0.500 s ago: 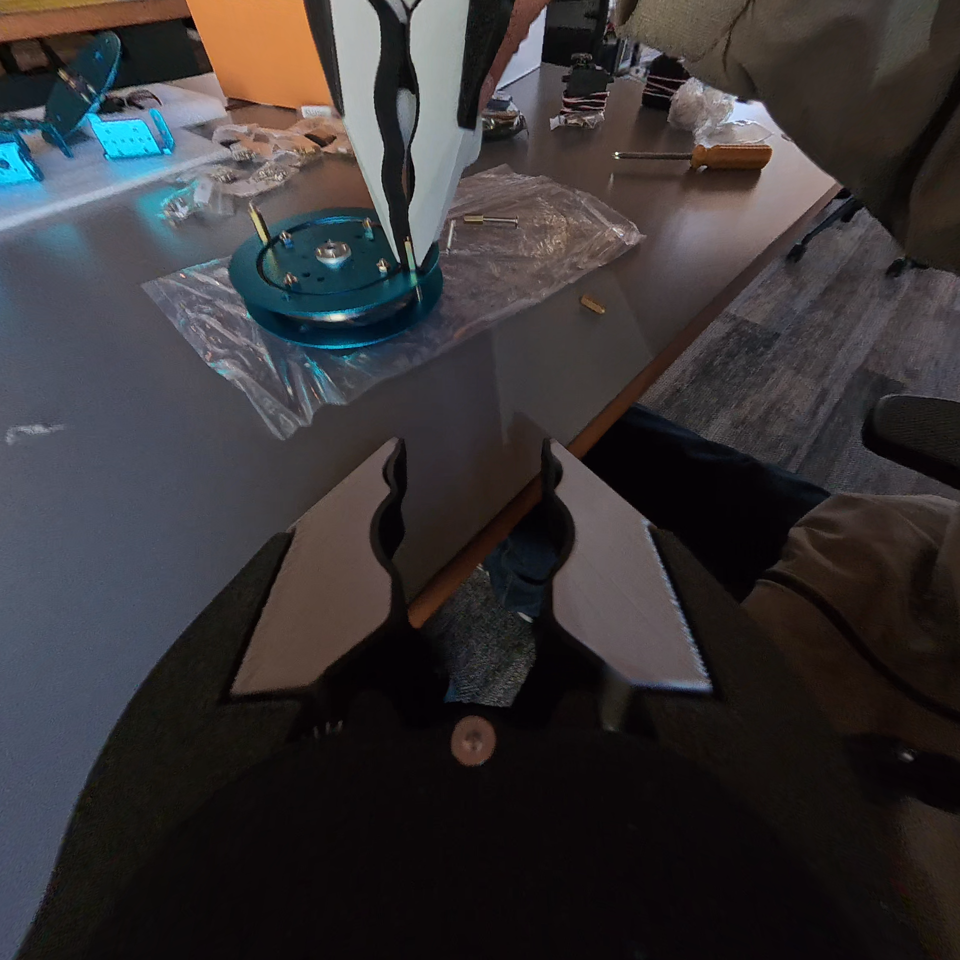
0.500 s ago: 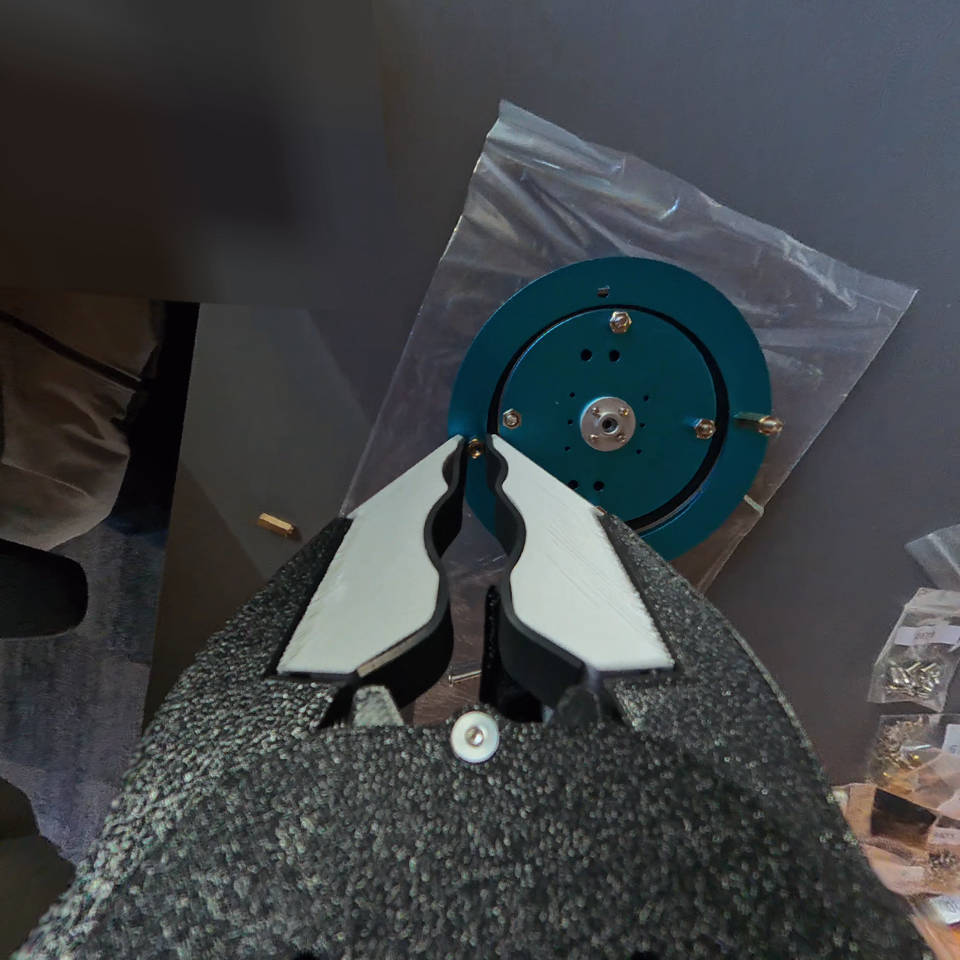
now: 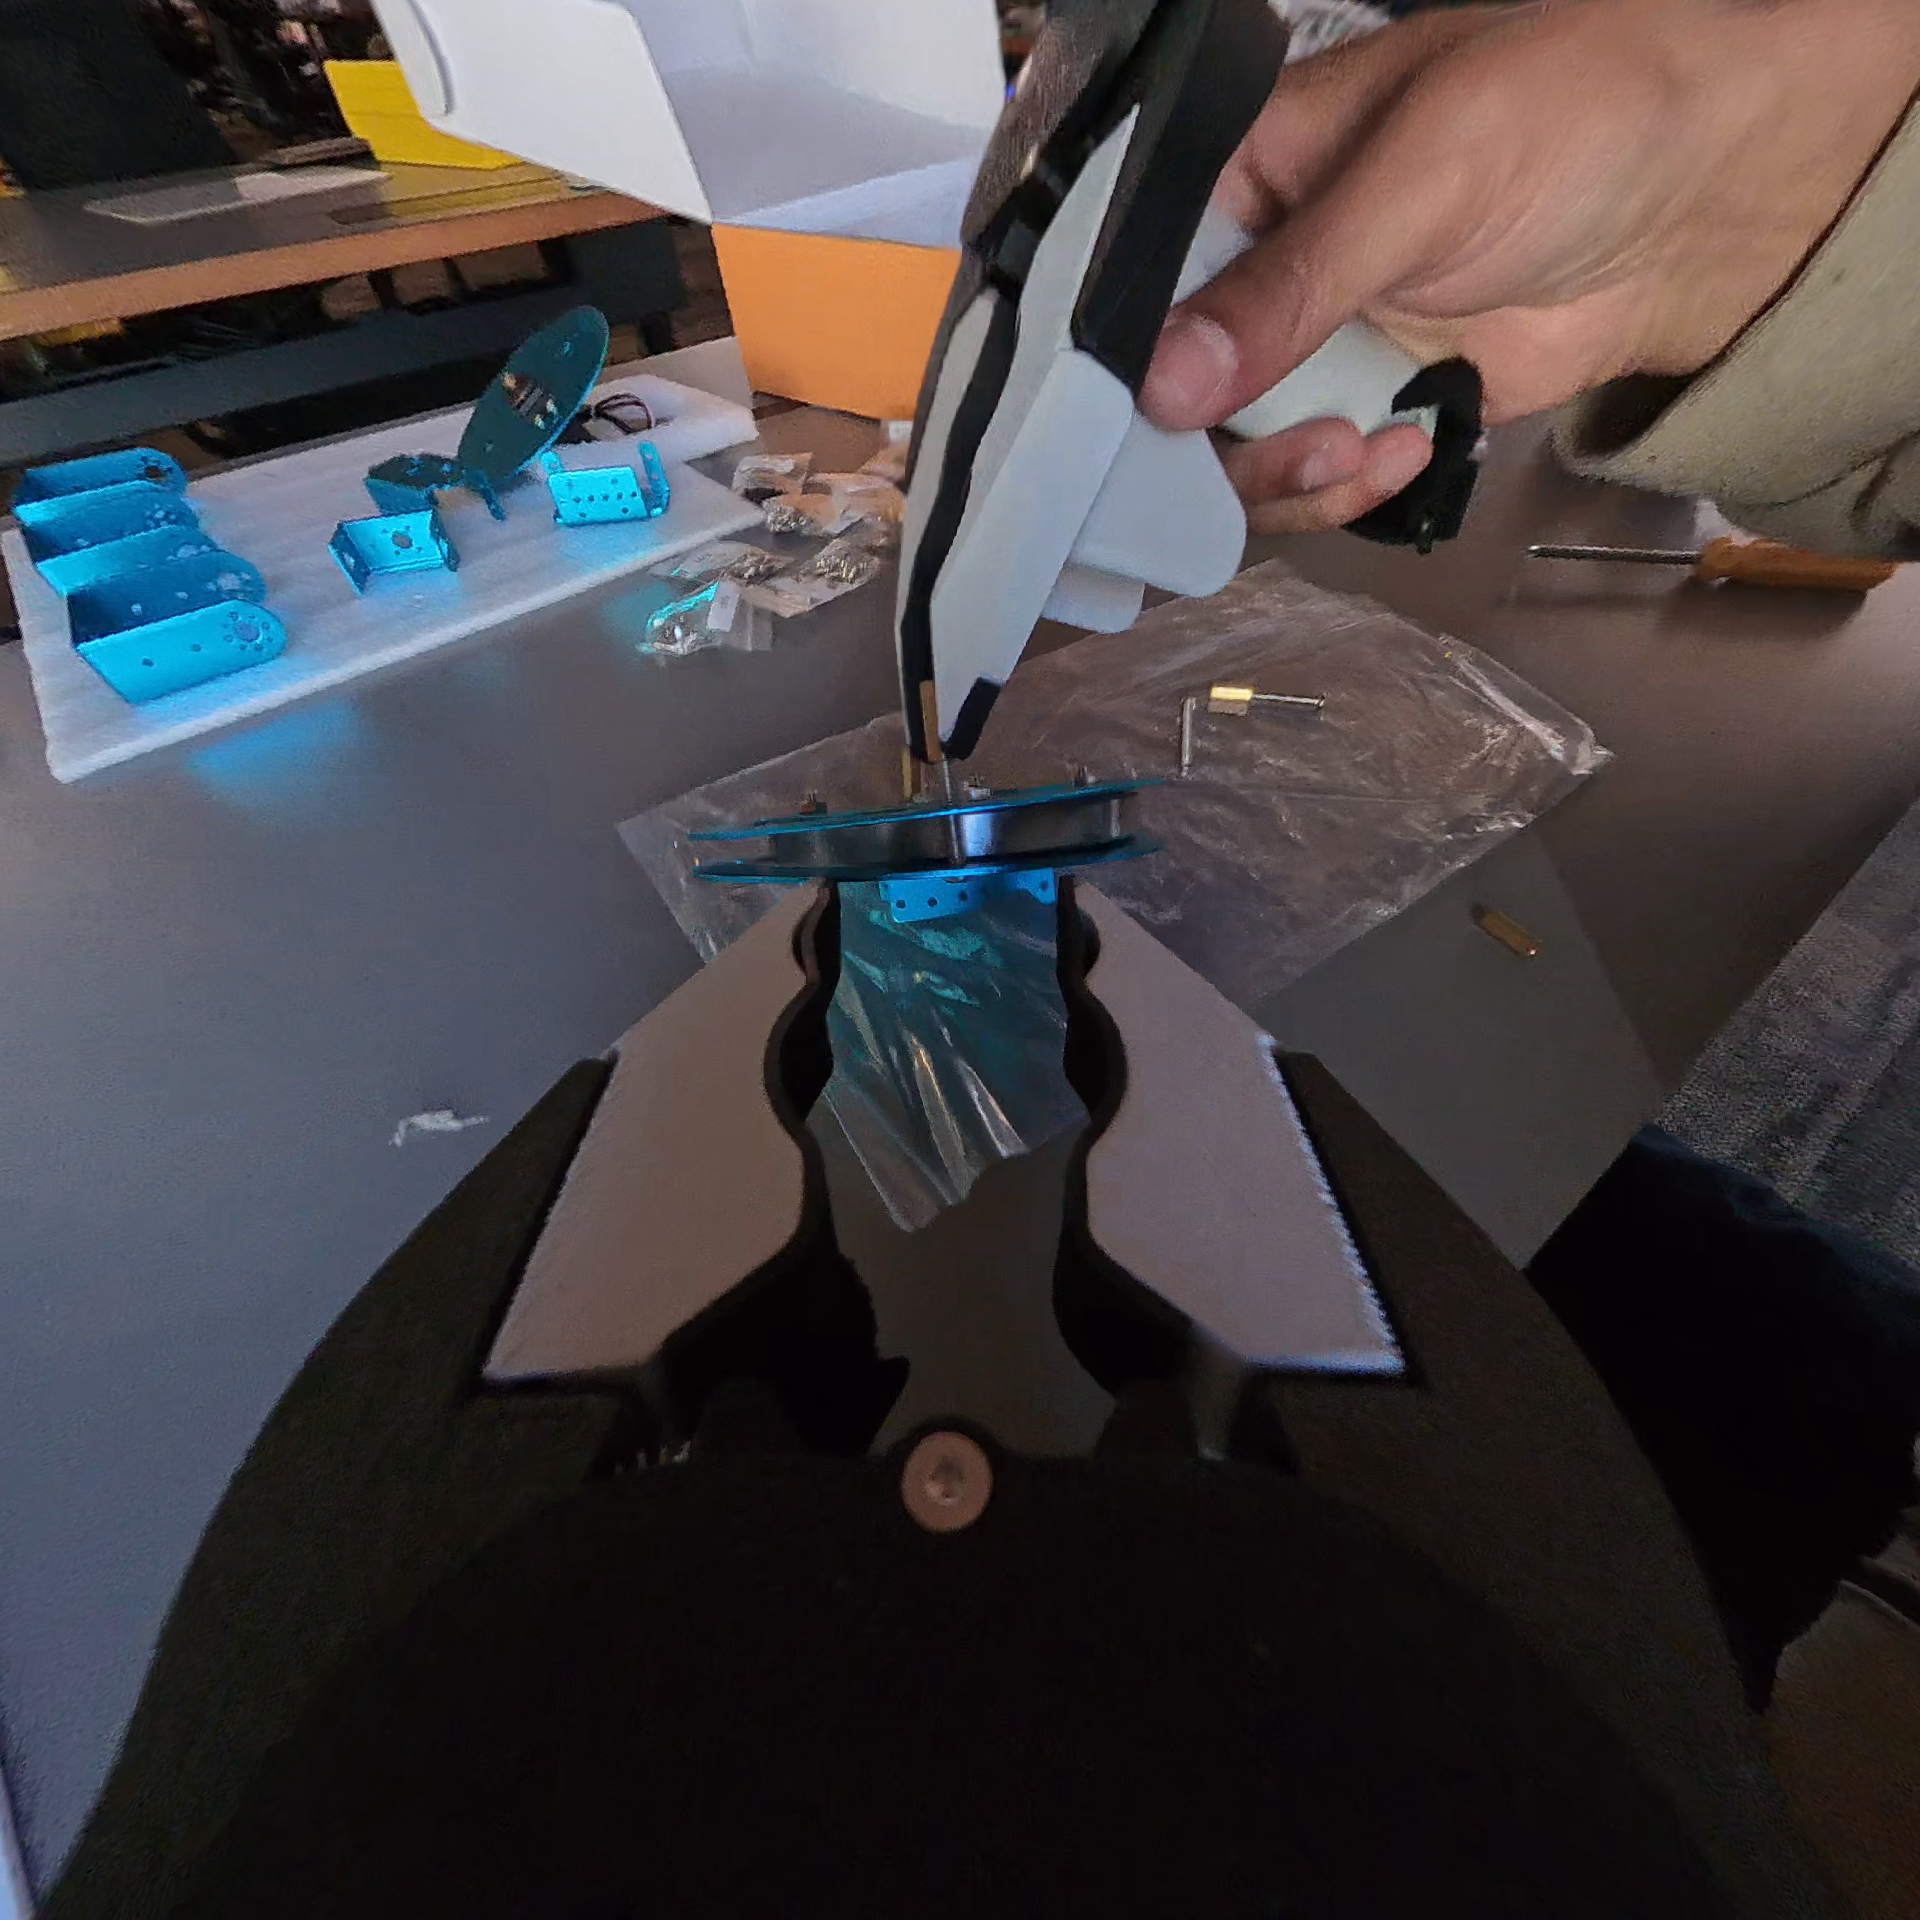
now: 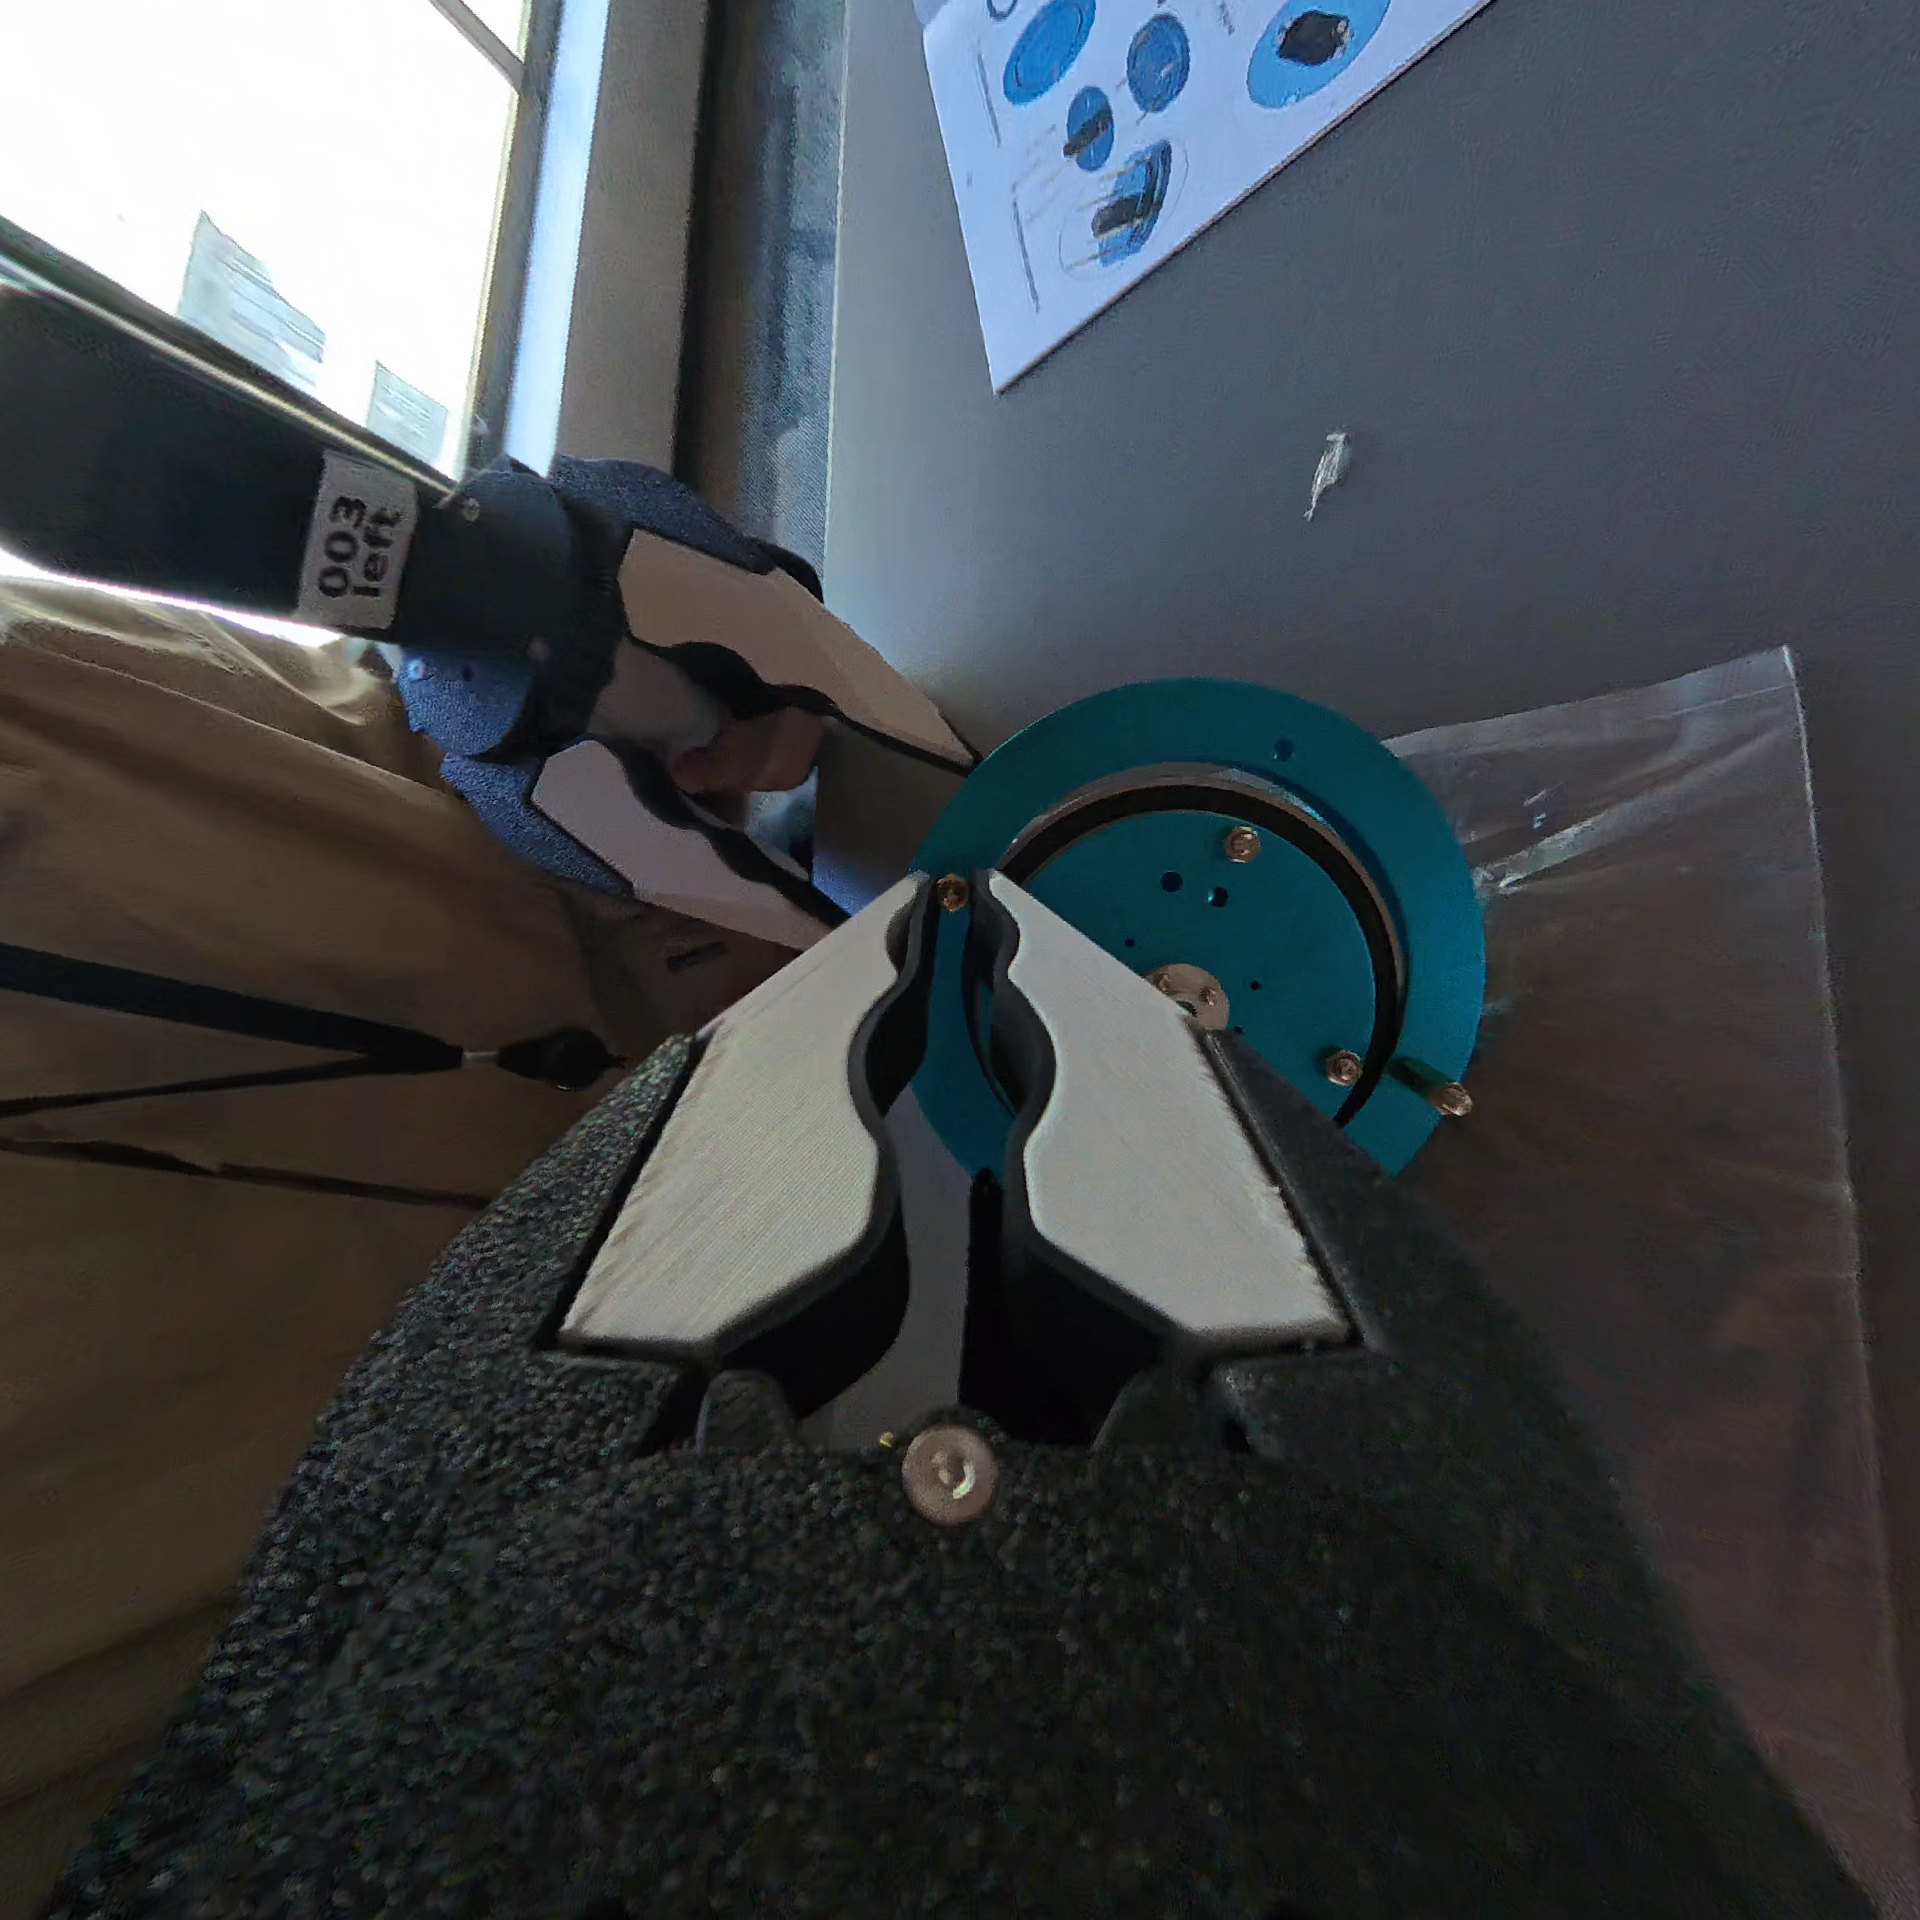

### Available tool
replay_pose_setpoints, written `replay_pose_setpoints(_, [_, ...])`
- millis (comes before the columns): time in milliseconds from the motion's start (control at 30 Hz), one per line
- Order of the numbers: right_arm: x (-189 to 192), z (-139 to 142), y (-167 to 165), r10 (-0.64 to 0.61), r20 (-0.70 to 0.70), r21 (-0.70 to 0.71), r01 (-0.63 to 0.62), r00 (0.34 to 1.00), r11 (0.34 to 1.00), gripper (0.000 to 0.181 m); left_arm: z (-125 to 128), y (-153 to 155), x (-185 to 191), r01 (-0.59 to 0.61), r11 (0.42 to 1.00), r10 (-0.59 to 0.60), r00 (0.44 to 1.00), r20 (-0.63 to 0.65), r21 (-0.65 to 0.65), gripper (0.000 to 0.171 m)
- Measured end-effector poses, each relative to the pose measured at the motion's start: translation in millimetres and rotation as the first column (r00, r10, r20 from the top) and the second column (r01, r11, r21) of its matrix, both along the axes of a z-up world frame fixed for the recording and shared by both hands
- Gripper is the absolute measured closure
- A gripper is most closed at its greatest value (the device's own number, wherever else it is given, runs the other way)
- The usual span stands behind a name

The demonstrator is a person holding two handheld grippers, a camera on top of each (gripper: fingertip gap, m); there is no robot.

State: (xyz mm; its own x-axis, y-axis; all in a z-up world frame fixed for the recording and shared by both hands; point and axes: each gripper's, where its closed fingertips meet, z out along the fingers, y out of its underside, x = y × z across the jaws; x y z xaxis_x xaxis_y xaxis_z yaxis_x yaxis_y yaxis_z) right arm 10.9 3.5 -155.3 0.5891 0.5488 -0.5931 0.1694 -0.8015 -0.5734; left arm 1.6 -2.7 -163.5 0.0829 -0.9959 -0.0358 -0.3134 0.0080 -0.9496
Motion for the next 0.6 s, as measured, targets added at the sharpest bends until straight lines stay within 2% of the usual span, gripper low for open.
replay_pose_setpoints(100, [8.1,8.9,3.5,-0.068,-0.146,-0.03,0.065,0.987,0.997,0.177,14.1,5.5,1.4,0.049,0.998,-0.049,0.999,0.015,0.034,0.132])
replay_pose_setpoints(200, [13.1,16.3,8.8,-0.159,-0.274,-0.074,0.145,0.948,0.987,0.178,30.2,-0.9,6.9,0.143,0.99,-0.143,0.99,0.02,-0.014,0.134])
replay_pose_setpoints(433, [22.3,21.2,20.9,-0.296,-0.474,-0.155,0.253,0.829,0.955,0.177,35.1,14.1,29.9,0.17,0.985,-0.165,0.979,-0.121,0.029,0.136])
replay_pose_setpoints(600, [35.0,24.0,19.0,-0.327,-0.527,-0.138,0.3,0.785,0.944,0.178,34.7,15.3,39.8,0.209,0.972,-0.178,0.954,-0.242,0.11,0.142])
